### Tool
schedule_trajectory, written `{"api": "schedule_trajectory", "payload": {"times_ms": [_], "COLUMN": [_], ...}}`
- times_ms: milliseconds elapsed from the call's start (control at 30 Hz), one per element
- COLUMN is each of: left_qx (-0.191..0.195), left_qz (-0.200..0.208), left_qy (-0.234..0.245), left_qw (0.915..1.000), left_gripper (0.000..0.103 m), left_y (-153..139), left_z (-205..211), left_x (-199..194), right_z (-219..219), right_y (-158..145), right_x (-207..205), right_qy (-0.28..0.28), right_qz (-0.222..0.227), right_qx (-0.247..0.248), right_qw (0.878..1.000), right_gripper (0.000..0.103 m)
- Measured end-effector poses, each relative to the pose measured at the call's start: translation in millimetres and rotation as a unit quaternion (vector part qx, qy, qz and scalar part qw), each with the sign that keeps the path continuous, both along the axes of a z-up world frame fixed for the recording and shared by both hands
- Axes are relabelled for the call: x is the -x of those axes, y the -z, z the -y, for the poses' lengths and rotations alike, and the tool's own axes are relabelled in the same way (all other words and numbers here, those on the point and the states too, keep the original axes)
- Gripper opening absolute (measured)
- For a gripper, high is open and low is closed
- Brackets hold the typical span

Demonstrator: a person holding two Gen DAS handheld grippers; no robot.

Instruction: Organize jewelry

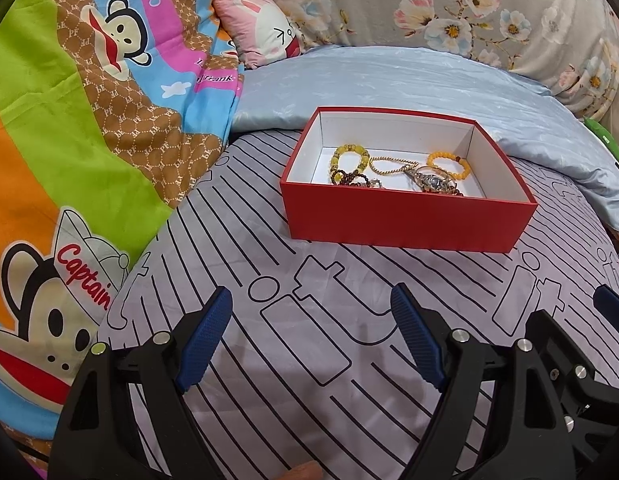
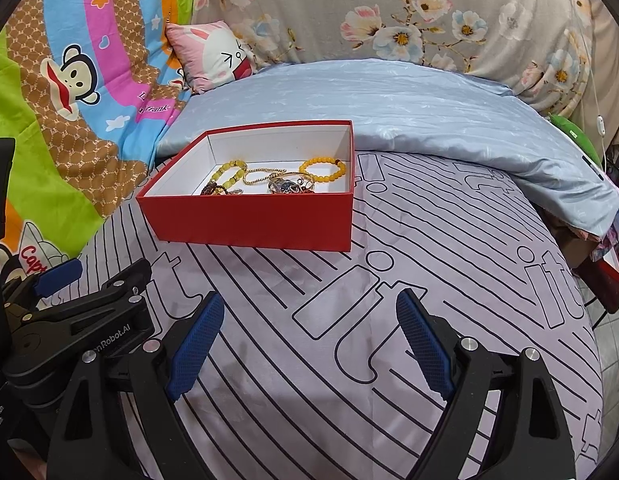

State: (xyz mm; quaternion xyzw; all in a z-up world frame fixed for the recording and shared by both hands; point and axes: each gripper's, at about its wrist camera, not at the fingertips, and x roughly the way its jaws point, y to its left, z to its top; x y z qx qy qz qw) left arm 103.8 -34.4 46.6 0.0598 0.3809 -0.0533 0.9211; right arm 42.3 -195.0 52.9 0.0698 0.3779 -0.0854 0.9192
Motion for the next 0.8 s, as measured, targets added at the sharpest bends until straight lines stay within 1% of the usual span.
{"api": "schedule_trajectory", "payload": {"times_ms": [567, 800], "left_qx": [-0.002, 0.005], "left_qz": [0.001, -0.005], "left_qy": [-0.001, -0.001], "left_qw": [1.0, 1.0], "left_gripper": [0.077, 0.077], "left_y": [-0.4, 0.0], "left_z": [2.9, 1.6], "left_x": [-1.5, -3.3], "right_z": [0.9, 4.2], "right_y": [-1.8, -6.8], "right_x": [-1.2, -5.3], "right_qy": [0.0, 0.0], "right_qz": [0.001, 0.001], "right_qx": [0.001, 0.006], "right_qw": [1.0, 1.0], "right_gripper": [0.084, 0.084]}}
